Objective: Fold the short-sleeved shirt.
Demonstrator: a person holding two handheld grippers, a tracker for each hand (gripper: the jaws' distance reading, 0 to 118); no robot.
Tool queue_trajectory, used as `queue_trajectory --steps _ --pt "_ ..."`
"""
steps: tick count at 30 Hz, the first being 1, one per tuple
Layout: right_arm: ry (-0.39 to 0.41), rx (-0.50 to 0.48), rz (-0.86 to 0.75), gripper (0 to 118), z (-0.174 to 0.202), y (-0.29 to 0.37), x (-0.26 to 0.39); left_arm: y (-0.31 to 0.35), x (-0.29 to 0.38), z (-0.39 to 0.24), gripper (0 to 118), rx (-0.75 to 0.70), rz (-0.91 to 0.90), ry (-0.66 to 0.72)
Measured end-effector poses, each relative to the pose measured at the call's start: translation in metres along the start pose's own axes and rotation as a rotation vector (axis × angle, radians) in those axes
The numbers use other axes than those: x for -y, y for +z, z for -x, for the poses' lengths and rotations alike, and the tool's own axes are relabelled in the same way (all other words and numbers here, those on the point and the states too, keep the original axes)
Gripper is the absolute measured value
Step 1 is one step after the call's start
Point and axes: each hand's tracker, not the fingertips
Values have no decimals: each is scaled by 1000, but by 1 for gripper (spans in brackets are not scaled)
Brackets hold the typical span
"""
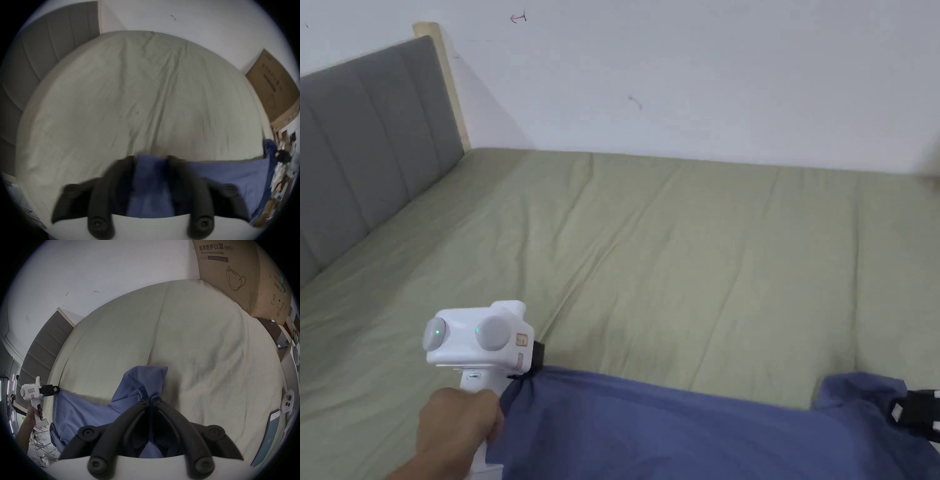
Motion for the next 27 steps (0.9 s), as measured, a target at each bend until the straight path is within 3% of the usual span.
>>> queue_trajectory --steps 1,4,9,15,18,20,24,27 --pt "6 -5 -1 3 0 1 -2 3 -1 1 4 50 -8 22" --pt "47 -12 -27 3 11 21 1 15 -1 7 4 32 -20 -10" --pt "77 -89 -98 3 16 85 13 81 16 15 4 136 -119 -46" --pt "114 -148 -148 3 7 181 73 175 82 45 4 229 -206 -75" --pt "84 -175 -115 3 -8 206 115 203 128 63 4 289 -212 -44" --pt "70 -129 -53 3 -17 209 150 212 160 74 4 351 -198 -20" --pt "20 -112 82 3 -37 178 202 199 209 82 4 325 -132 -38" --pt "-35 -81 138 3 -46 158 226 182 237 89 4 313 -68 57"
